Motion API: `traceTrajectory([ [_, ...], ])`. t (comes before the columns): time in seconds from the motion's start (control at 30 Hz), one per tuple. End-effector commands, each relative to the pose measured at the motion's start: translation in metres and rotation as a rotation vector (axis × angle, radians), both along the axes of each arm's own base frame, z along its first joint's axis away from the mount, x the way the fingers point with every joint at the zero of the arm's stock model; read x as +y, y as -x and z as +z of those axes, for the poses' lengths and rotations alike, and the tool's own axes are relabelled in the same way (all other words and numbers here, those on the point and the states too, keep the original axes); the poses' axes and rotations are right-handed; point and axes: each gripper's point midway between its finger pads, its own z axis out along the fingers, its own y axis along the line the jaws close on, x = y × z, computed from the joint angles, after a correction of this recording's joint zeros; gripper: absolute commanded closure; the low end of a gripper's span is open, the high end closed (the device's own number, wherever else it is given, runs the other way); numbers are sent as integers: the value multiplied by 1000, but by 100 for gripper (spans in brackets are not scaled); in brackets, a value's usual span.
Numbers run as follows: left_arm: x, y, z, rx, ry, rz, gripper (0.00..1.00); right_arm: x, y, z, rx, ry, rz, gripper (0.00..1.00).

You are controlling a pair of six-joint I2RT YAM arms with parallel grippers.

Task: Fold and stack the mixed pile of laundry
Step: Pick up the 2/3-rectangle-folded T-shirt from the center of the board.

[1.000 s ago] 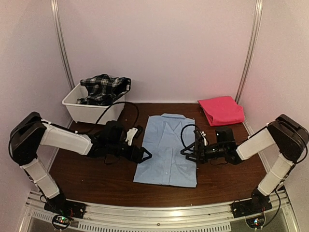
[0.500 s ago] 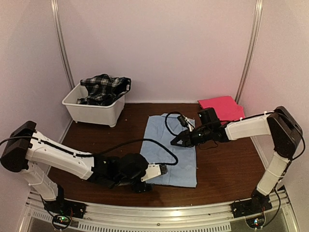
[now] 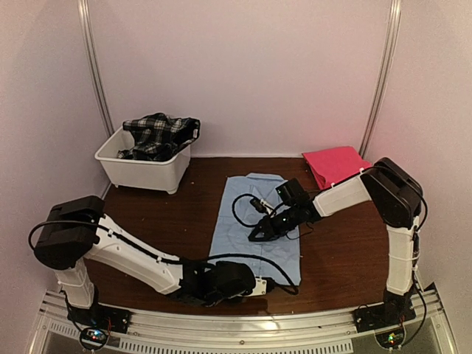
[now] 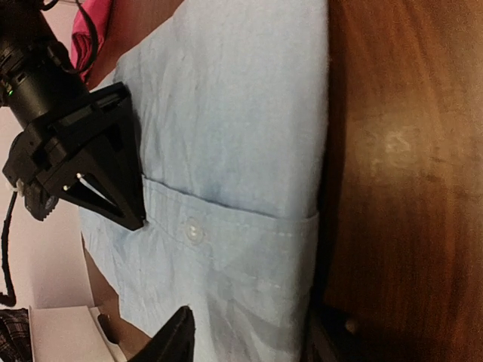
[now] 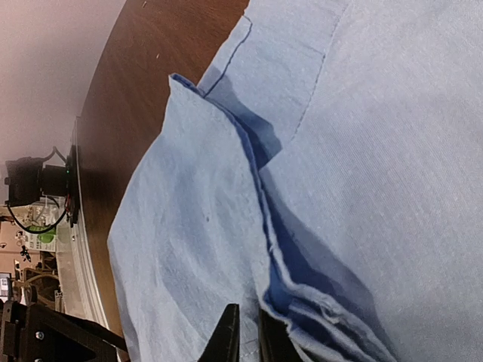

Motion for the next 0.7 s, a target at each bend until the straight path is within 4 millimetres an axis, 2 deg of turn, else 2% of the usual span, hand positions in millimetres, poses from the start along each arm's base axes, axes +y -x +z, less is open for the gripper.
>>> traceTrajectory([
  [0.0, -9, -20, 14, -134, 15, 42, 54, 0, 7, -21, 5, 56, 27, 90],
  [0.13, -14, -21, 31, -146, 62, 41, 69, -2, 18, -32, 23, 69, 41, 92],
  [0.33, -16, -11, 60, -110, 89, -9, 100, -6, 38, -35, 49, 76, 64, 92],
  [0.5, -15, 36, 72, 69, 24, -138, 100, -1, 67, -10, 45, 29, 111, 93],
  [0.6, -8, 62, 83, 228, 5, -180, 100, 0, 87, 19, 60, -41, 152, 90],
  [0.67, -5, 75, 94, 307, 13, -194, 100, -2, 84, 40, 31, -61, 151, 83],
])
